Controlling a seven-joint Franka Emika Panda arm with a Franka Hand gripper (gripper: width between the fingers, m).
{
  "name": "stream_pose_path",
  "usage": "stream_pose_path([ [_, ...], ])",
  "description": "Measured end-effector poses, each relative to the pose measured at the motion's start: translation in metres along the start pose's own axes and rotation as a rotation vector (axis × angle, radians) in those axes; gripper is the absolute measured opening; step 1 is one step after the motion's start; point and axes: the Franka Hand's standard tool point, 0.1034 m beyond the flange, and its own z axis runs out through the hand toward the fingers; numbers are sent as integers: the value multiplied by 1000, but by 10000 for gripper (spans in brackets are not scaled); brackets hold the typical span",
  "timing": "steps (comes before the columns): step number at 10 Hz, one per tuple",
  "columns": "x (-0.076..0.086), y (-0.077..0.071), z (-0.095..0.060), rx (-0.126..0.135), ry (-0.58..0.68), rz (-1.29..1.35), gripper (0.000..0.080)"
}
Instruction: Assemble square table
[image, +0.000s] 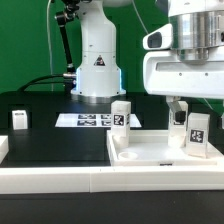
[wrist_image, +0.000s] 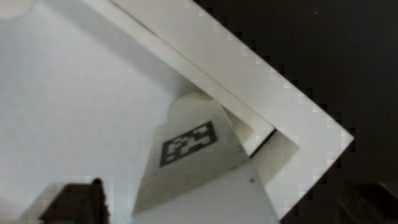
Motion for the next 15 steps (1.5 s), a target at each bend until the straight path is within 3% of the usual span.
stream_pose_path([
  [9, 5, 4, 0, -63, 39, -468, 649],
  [11, 5, 4, 0, -63, 39, -452, 390],
  [12, 5, 4, 0, -63, 39, -452, 390],
  [13, 5, 4, 0, -62, 39, -441, 290],
  [15, 5, 4, 0, -61, 40, -406, 290],
])
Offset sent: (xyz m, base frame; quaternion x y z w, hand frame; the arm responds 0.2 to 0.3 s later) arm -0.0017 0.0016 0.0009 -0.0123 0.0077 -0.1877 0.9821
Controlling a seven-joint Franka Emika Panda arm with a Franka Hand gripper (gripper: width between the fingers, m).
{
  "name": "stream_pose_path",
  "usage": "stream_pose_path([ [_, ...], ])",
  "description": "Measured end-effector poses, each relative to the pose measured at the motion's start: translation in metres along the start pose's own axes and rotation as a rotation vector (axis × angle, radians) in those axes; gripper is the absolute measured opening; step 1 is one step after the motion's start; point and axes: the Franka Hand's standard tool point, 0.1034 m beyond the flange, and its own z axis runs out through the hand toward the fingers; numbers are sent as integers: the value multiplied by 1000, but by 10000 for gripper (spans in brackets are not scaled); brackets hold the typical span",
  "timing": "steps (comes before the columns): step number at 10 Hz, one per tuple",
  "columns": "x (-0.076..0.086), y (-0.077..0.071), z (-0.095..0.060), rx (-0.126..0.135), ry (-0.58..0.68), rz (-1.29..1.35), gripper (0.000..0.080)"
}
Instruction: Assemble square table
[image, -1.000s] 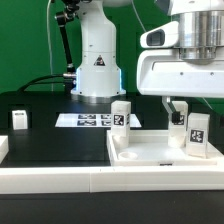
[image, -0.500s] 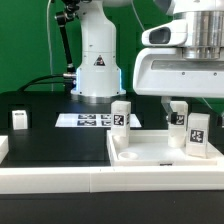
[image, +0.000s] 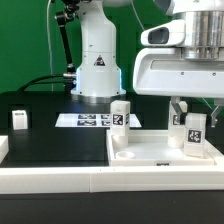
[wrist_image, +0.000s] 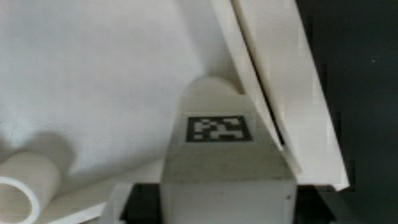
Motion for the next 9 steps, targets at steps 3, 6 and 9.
stream_pose_path([
  [3, 0, 0, 0, 1, -1, 214, 290],
  [6, -2, -1, 1, 5, -4, 508, 290],
  [9, -4, -3, 1, 7, -7, 828, 290],
])
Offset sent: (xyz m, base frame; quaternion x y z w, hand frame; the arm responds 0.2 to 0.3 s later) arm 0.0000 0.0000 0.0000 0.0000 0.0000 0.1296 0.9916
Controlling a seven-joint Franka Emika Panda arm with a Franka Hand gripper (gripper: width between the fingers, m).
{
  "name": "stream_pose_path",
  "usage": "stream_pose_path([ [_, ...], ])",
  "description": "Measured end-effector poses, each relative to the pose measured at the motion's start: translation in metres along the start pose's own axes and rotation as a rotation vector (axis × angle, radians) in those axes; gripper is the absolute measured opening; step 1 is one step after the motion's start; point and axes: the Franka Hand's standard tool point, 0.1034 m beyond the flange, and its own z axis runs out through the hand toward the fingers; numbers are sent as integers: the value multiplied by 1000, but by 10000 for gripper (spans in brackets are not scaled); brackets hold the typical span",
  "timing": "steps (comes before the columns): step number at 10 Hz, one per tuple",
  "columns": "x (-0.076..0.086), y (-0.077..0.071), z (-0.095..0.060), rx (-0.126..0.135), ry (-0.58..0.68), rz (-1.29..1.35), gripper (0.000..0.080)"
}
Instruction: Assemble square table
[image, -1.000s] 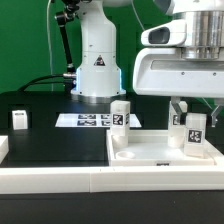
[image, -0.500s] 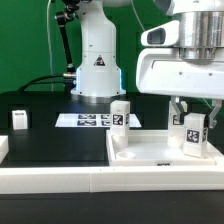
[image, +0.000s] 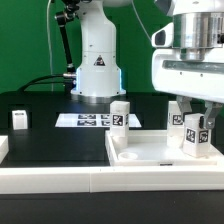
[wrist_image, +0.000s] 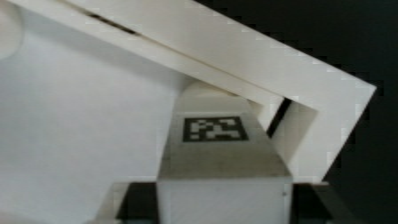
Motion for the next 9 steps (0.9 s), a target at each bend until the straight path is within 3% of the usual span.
stream_pose_path([
  [7, -3, -1, 1, 6, -4, 658, 290],
  [9, -3, -1, 1, 8, -11, 681, 290],
])
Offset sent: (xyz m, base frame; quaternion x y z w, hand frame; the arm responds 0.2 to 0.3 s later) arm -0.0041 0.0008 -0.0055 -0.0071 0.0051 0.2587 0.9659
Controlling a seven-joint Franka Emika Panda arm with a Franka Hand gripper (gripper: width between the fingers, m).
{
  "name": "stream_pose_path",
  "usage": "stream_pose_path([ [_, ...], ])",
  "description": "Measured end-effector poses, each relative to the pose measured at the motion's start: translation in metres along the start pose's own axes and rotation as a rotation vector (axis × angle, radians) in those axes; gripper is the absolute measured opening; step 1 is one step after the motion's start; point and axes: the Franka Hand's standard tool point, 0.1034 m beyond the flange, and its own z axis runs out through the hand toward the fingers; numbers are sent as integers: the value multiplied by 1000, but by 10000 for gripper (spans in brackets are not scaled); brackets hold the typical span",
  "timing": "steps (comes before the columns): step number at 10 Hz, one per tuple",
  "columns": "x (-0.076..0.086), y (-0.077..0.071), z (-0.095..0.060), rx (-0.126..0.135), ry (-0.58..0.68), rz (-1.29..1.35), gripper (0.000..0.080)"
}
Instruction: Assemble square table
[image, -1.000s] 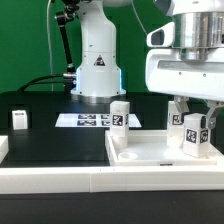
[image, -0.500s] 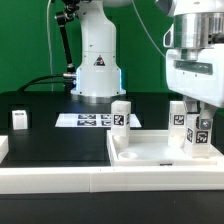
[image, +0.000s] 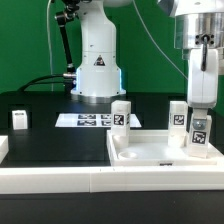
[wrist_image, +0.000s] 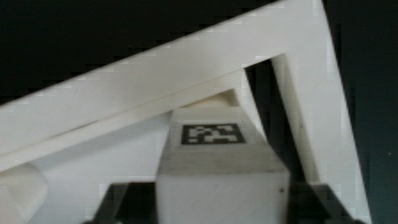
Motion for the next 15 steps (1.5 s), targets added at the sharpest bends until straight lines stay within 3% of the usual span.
stream_pose_path([
  [4, 0, 0, 0, 2, -7, -17, 290],
  [5, 0, 0, 0, 0, -6, -63, 491],
  [6, 3, 1, 0, -26, -4, -145, 597],
  [8, 4, 0, -2, -44, 3, -347, 639],
  [15, 4, -3, -2, -32, 1, -852, 649],
])
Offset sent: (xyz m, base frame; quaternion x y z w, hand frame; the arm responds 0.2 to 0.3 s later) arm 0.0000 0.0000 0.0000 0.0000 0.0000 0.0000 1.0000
